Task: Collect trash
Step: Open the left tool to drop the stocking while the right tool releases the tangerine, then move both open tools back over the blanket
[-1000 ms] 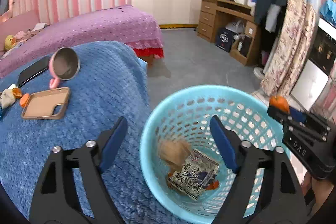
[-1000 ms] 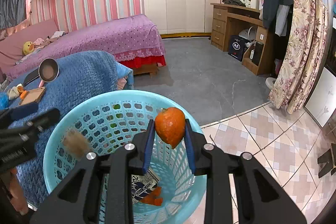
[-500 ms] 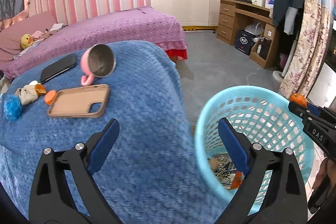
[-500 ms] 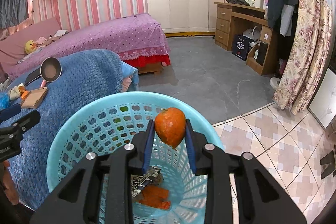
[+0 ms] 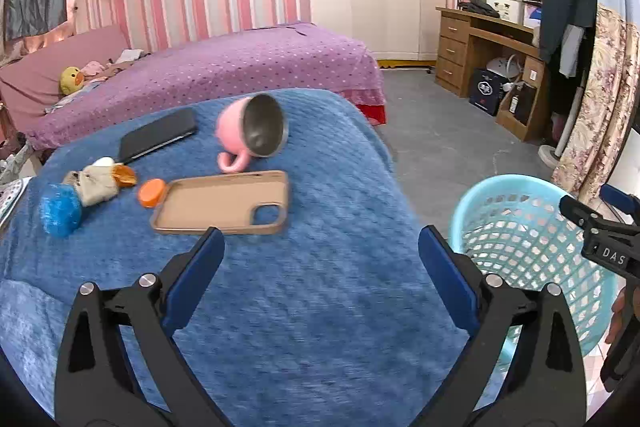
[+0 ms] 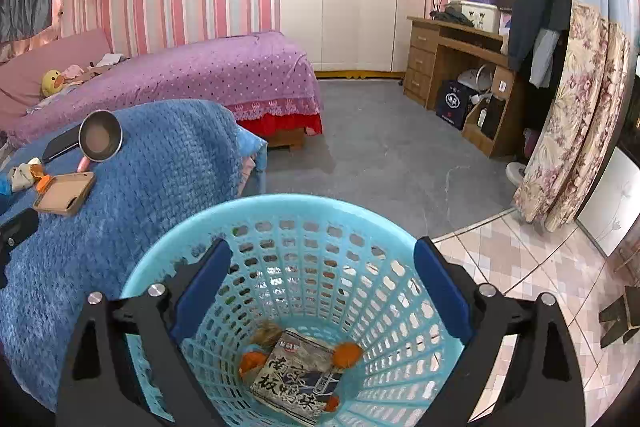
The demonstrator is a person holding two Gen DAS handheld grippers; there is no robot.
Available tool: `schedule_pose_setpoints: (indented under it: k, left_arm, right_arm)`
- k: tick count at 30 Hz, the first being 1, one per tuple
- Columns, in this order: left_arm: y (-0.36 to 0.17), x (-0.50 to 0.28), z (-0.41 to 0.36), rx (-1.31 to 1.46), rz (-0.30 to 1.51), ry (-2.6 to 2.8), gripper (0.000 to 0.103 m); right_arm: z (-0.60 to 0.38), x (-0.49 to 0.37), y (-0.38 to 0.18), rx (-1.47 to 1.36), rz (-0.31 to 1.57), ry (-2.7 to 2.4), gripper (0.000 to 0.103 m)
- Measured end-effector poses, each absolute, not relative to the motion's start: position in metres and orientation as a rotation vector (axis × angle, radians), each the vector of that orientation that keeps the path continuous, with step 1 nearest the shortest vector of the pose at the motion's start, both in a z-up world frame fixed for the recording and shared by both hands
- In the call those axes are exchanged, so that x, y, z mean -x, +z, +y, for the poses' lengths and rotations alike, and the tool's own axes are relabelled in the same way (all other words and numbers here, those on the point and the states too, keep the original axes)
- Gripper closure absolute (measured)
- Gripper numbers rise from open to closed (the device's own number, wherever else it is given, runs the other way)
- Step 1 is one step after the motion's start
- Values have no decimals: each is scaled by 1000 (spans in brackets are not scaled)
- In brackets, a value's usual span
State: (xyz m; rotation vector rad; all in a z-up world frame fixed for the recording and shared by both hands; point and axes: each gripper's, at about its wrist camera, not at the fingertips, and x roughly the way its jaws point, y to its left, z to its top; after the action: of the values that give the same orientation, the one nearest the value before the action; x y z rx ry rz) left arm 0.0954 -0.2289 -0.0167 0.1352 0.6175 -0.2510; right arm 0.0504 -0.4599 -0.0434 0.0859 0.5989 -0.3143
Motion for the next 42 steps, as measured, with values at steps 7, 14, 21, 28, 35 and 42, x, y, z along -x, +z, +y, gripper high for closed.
schedule_pose_setpoints:
  k: [7,14,21,28,35,42]
  left_arm:
    - [-11,-105,-184,-132,602,-211,7]
    - [-15,-120,-138,-116,593,-175,6]
    - [-24,-136,-107,-119,599,-143,6]
    - [-20,-144,-78,-114,584,-129,6]
    - [-28,-153,-42,-91,607,-76,6]
    - [-34,-164,-10,-62,629,-17,6]
  right_arm:
    - [-431,-60,-34,-53,570,-317,5]
    - [-406,-76,-33,-57,568,-303,5]
    - [-381,-89,-34,-46,569,-289,5]
    - [-354,-107,-38,-53,581,-255,5]
    - [-314,-119,-41,11,581,-199,5]
    - [-287,-129,-45,17,602,-147,5]
